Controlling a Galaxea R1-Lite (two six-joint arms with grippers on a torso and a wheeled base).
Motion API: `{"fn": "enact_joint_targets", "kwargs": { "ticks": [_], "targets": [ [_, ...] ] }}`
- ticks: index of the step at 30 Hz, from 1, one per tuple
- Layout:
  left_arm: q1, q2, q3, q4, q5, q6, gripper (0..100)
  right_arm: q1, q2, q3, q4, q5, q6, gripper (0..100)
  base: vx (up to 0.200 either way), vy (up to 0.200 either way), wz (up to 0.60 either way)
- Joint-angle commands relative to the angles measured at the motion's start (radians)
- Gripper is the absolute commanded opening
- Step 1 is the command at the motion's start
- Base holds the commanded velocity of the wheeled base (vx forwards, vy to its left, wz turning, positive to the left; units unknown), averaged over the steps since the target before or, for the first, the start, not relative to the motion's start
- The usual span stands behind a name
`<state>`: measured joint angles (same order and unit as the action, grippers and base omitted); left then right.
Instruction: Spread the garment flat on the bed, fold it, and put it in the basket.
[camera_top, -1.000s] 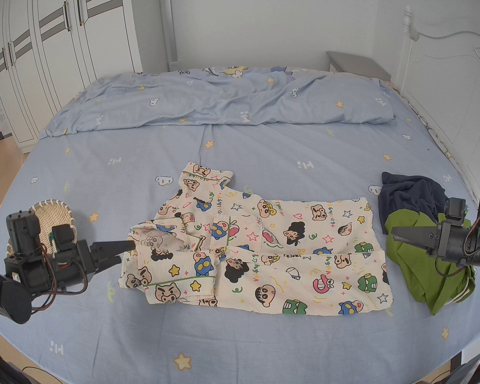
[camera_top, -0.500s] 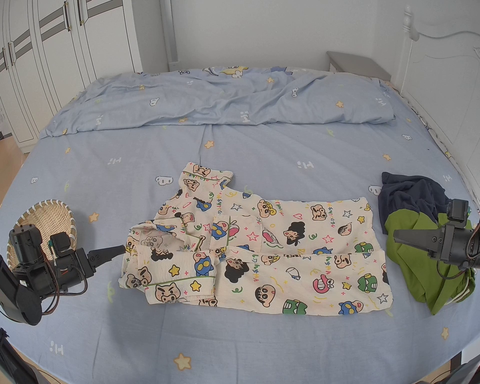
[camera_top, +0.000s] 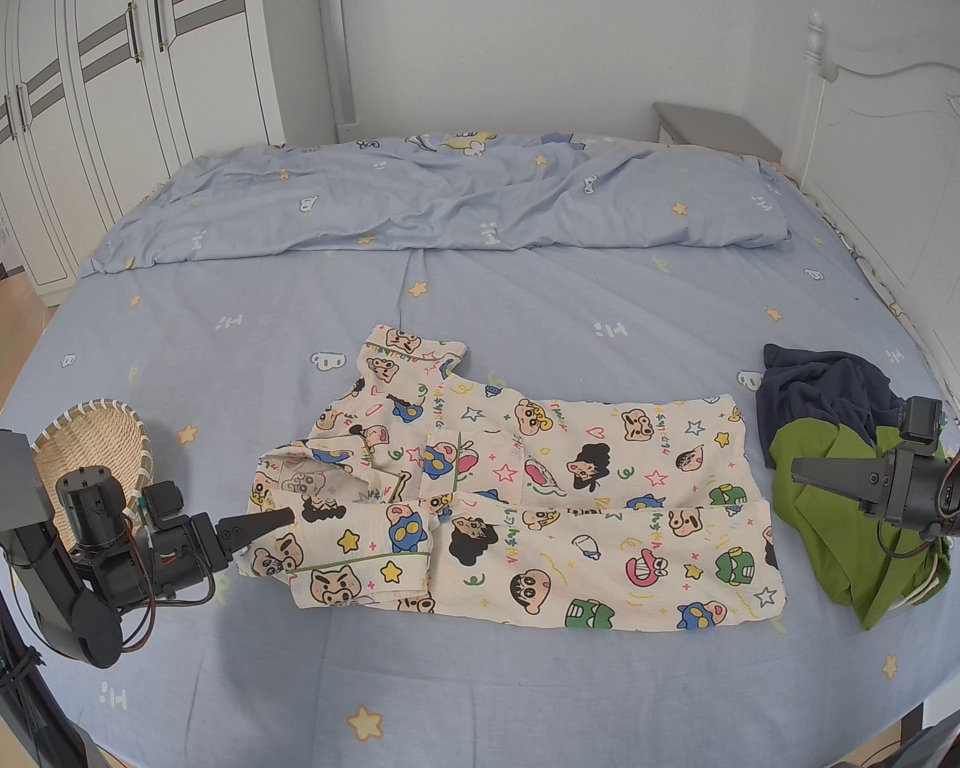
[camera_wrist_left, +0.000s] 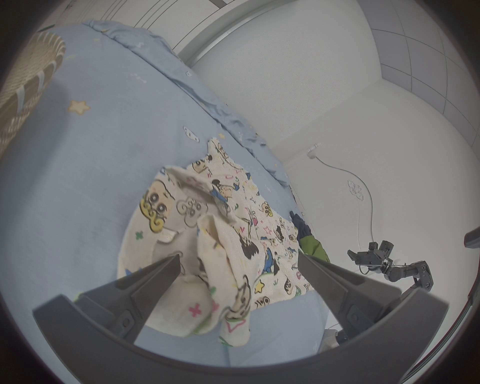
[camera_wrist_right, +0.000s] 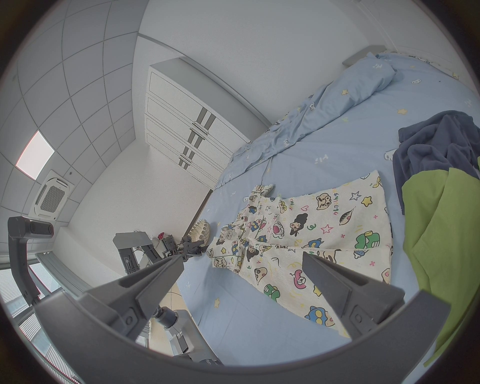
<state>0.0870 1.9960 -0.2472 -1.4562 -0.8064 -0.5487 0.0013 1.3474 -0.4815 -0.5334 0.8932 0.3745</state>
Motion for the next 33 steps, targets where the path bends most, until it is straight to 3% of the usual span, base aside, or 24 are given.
{"fn": "enact_joint_targets", "kwargs": {
  "ticks": [1, 16, 33],
  "targets": [
    [-0.026, 0.010, 0.022, -0.003, 0.000, 0.000, 100, 0.000, 0.001, 0.000, 0.000, 0.000, 0.000, 100, 0.000, 0.000, 0.00],
    [-0.026, -0.065, 0.075, -0.013, -0.002, 0.007, 100, 0.003, 0.001, 0.004, 0.000, 0.000, -0.002, 100, 0.000, 0.000, 0.00],
    [-0.043, 0.053, 0.118, -0.058, 0.003, 0.096, 100, 0.003, -0.004, 0.004, 0.000, 0.000, -0.002, 100, 0.000, 0.000, 0.00]
  ]
}}
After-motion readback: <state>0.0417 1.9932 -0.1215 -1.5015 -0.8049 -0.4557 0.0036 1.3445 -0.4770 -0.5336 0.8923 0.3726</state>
